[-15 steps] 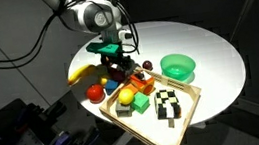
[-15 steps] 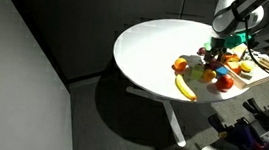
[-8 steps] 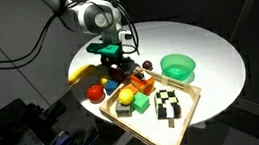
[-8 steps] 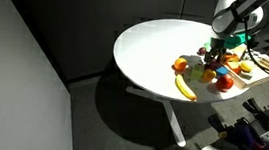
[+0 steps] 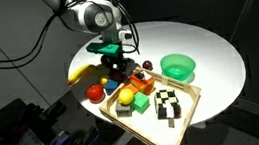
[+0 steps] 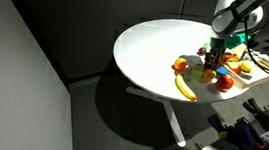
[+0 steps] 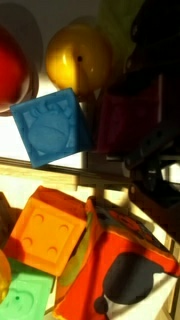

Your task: Pick up the purple block and put it in the wooden tray

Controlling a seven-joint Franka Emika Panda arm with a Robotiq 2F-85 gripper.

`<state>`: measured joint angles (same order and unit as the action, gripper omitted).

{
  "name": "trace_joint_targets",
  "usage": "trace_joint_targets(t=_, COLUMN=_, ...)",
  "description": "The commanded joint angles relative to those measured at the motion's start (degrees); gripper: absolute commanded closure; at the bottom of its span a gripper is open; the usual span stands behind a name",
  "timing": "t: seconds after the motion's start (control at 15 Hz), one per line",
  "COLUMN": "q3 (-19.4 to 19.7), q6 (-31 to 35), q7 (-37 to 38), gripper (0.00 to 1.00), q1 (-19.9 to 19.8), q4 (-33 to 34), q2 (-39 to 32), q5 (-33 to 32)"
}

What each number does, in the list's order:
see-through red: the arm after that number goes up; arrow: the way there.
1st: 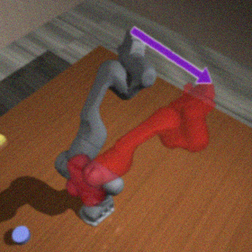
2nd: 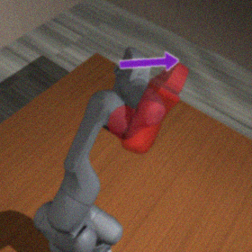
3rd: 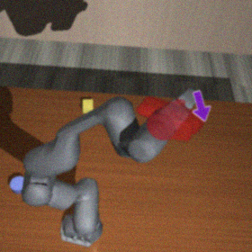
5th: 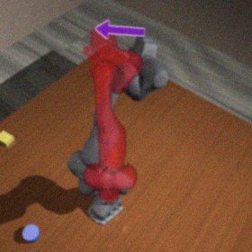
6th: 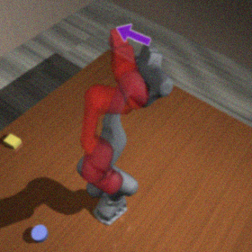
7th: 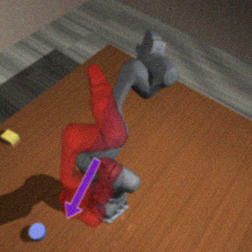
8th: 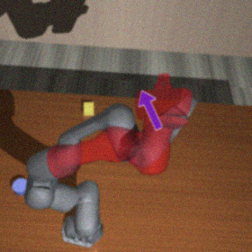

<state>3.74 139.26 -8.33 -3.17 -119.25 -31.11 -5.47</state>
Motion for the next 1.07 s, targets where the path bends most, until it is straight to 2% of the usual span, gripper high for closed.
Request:
trace_joint_targets(t=0.0, q3=-0.4, q6=-1.3, q7=-0.7, gripper=0.69, q1=-0.4, q4=1.1, q2=-0.2, q5=-0.9)
trace_joint_targets(t=1.0, q3=-0.3, q6=-0.6, q7=-0.5, gripper=0.69, q1=0.1, q4=-0.6, q2=5.0, q5=-1.5)
